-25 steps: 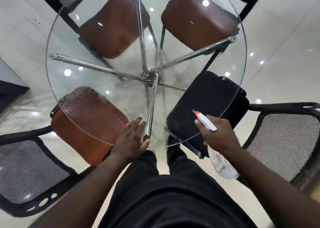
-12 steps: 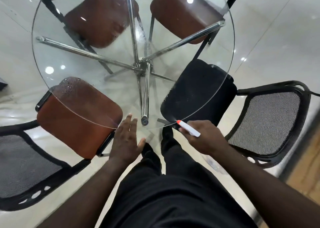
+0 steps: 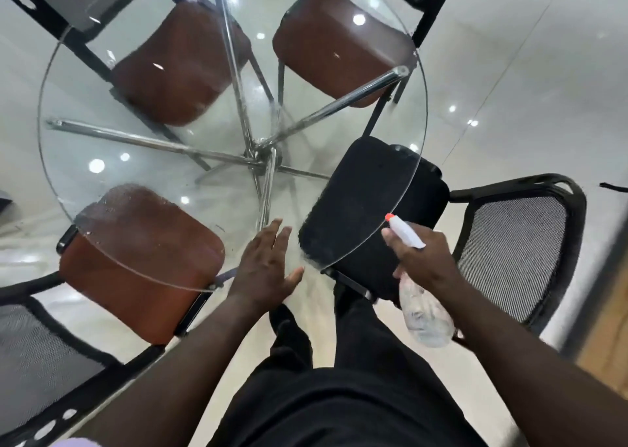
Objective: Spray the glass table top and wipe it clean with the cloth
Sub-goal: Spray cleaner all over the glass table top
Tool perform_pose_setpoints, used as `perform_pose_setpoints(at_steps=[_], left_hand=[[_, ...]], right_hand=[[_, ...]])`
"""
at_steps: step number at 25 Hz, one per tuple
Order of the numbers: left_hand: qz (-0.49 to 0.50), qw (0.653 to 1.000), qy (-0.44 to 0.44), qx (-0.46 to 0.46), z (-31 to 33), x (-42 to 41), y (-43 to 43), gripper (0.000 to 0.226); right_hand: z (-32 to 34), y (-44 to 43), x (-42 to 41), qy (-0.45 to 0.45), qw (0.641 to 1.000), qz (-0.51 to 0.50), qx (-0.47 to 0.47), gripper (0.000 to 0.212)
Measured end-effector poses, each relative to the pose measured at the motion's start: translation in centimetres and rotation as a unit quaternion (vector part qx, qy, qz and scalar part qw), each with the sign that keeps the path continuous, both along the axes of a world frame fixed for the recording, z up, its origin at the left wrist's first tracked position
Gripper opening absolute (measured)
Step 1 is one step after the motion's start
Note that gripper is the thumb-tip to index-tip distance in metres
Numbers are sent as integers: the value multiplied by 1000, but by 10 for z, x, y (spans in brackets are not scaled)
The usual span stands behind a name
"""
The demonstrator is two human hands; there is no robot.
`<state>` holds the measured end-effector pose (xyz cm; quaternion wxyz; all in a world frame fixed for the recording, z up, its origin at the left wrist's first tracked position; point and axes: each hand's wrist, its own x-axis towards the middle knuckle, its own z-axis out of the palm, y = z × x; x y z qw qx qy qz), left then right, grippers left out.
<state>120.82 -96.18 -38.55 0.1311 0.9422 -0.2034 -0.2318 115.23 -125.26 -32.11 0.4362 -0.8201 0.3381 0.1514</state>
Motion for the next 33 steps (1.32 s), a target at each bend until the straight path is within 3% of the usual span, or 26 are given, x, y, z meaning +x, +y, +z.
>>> perform_pose_setpoints(at_steps=[9,15,19,26,30,33], left_hand=[[22,999,2,26,0,61,-71,87],[48,998,3,39,12,71,-83,87],[61,998,9,29,19,62,-83,86],[56,998,20,20,19,25,-83,86],[38,999,21,-5,27,-1,-88,82],[19,999,-5,-41,46,-22,-88,72]], right_hand=[[-5,-111,92,-9,996,71,-55,40],[-3,-77,169,-63,977,197,-59,42],[-4,-57,195,-90,972,217,-30,45],[-2,-99,147,-46,984,133,-107,42],[3,-106,95,-41,995,75,-54,43],[25,-93,50,-65,996,57,-25,28]])
